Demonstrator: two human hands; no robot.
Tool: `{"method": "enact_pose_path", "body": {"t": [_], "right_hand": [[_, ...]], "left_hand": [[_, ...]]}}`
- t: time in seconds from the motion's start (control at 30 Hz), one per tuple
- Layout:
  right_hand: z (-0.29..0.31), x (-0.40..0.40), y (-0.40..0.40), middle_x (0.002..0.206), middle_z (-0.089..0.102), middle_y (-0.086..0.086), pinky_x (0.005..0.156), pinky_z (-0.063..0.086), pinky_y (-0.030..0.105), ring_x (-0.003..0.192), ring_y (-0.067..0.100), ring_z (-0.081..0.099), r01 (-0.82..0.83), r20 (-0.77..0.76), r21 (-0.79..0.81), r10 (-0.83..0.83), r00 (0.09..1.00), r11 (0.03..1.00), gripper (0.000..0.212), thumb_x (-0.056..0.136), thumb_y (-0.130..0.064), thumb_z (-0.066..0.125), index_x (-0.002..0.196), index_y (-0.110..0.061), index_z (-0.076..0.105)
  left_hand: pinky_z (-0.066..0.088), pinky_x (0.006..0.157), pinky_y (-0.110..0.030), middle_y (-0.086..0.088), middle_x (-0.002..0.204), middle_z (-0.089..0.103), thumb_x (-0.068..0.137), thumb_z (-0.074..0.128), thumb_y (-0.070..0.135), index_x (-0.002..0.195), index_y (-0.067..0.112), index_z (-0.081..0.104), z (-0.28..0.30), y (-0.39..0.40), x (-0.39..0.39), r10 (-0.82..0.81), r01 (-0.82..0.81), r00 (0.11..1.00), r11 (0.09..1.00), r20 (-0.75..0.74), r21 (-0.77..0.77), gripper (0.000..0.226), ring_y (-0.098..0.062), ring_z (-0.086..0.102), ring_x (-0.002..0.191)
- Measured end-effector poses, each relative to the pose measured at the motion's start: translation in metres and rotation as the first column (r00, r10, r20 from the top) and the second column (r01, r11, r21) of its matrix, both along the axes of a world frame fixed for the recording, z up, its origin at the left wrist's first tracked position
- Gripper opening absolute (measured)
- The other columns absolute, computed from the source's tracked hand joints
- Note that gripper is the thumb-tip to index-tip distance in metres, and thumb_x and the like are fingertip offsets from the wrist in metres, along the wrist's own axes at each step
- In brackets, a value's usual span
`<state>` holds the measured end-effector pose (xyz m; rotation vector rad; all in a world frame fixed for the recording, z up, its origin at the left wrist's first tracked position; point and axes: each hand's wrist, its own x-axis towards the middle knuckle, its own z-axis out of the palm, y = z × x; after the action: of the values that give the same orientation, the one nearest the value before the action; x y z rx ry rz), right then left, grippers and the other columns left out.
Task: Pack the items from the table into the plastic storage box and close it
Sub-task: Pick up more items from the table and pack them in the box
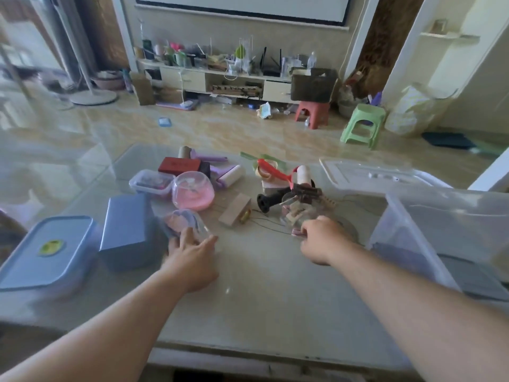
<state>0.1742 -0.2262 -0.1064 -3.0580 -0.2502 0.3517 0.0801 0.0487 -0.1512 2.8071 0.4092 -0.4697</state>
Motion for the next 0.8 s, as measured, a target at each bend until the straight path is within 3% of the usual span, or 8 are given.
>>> {"method": "enact_pose_path", "body": {"t": [0.07, 0.17, 0.27, 0.37, 0.5, 0.63, 0.73, 0.8], "right_hand": [[-0.029, 0.009, -0.009, 0.132, 0.049, 0.009, 0.097, 0.053, 0.044, 0.115, 0.037, 0.059, 0.115, -0.051, 0.025, -0.113, 0.992, 0.993, 0.038, 0.093, -0.043, 0.054, 0.124, -0.024, 0.062], [-0.056, 0.013, -0.02, 0.136, 0.046, 0.012, 0.098, 0.051, 0.041, 0.118, 0.037, 0.057, 0.191, -0.026, 0.109, -0.189, 0.982, 0.976, 0.044, 0.095, -0.048, 0.053, 0.128, -0.019, 0.059], [-0.068, 0.015, -0.019, 0.149, 0.04, 0.004, 0.099, 0.047, 0.039, 0.126, 0.032, 0.052, 0.121, 0.008, 0.163, -0.124, 0.992, 0.979, 0.043, 0.093, -0.037, 0.056, 0.133, -0.022, 0.056], [-0.067, 0.019, -0.011, 0.145, 0.042, -0.009, 0.101, 0.048, 0.037, 0.121, 0.029, 0.055, 0.076, -0.041, 0.215, -0.069, 0.997, 0.974, 0.039, 0.083, -0.034, 0.059, 0.122, -0.032, 0.059], [-0.067, 0.017, -0.003, 0.133, 0.043, -0.012, 0.098, 0.048, 0.032, 0.109, 0.021, 0.057, 0.042, -0.081, 0.216, -0.025, 0.996, 0.975, 0.053, 0.091, -0.026, 0.054, 0.142, -0.039, 0.057], [-0.071, 0.001, 0.001, 0.114, 0.043, -0.014, 0.092, 0.052, 0.037, 0.099, 0.017, 0.057, -0.03, -0.081, 0.229, 0.05, 0.995, 0.973, 0.047, 0.095, -0.026, 0.052, 0.139, -0.042, 0.058], [-0.07, -0.015, 0.004, 0.113, 0.043, -0.011, 0.093, 0.051, 0.037, 0.099, 0.018, 0.057, -0.106, -0.091, 0.271, 0.135, 0.987, 0.957, 0.045, 0.096, -0.025, 0.052, 0.138, -0.039, 0.059], [-0.069, -0.022, 0.004, 0.116, 0.044, -0.006, 0.094, 0.048, 0.036, 0.105, 0.022, 0.057, -0.143, -0.1, 0.278, 0.177, 0.979, 0.95, 0.041, 0.095, -0.024, 0.055, 0.135, -0.031, 0.062]], "left_hand": [[0.024, 0.119, -0.059, -0.011, 0.164, -0.006, 0.07, 0.058, 0.044, 0.149, 0.055, 0.019, -0.009, 0.002, 0.009, -0.008, 0.007, 0.998, 1.0, -0.056, -0.03, 0.089, -0.05, -0.002, 0.149], [0.033, 0.114, -0.053, -0.015, 0.153, 0.004, 0.074, 0.059, 0.043, 0.135, 0.051, 0.045, -0.011, -0.006, 0.018, 0.012, -0.012, 1.0, 1.0, -0.005, -0.016, 0.063, -0.051, 0.016, 0.137], [0.04, 0.107, -0.047, -0.012, 0.142, 0.016, 0.074, 0.059, 0.045, 0.119, 0.041, 0.06, -0.012, -0.015, 0.022, -0.013, 0.013, 1.0, 1.0, 0.023, 0.017, 0.045, -0.045, 0.025, 0.121], [0.047, 0.101, -0.044, -0.009, 0.141, 0.02, 0.076, 0.06, 0.046, 0.108, 0.037, 0.067, -0.013, -0.022, 0.02, -0.073, 0.071, 0.997, 0.997, 0.04, 0.038, 0.035, -0.041, 0.027, 0.117], [0.051, 0.096, -0.043, -0.006, 0.137, 0.024, 0.077, 0.062, 0.052, 0.087, 0.039, 0.066, -0.005, -0.033, 0.013, -0.214, 0.214, 0.977, 0.976, 0.008, 0.034, 0.017, -0.036, 0.027, 0.113], [0.053, 0.091, -0.037, 0.002, 0.124, 0.033, 0.071, 0.067, 0.06, 0.081, 0.04, 0.069, 0.0, -0.046, 0.007, -0.433, 0.433, 0.901, 0.901, -0.019, 0.005, 0.022, -0.029, 0.032, 0.105], [0.044, 0.089, -0.027, 0.009, 0.112, 0.047, 0.07, 0.072, 0.058, 0.083, 0.033, 0.072, 0.004, -0.057, 0.006, -0.578, 0.579, 0.813, 0.816, 0.072, 0.015, 0.028, -0.022, 0.04, 0.102], [0.037, 0.079, -0.024, 0.011, 0.096, 0.061, 0.072, 0.073, 0.051, 0.082, 0.028, 0.072, 0.006, -0.063, 0.006, -0.6, 0.599, 0.791, 0.8, 0.125, 0.048, 0.025, -0.018, 0.048, 0.096]]}}
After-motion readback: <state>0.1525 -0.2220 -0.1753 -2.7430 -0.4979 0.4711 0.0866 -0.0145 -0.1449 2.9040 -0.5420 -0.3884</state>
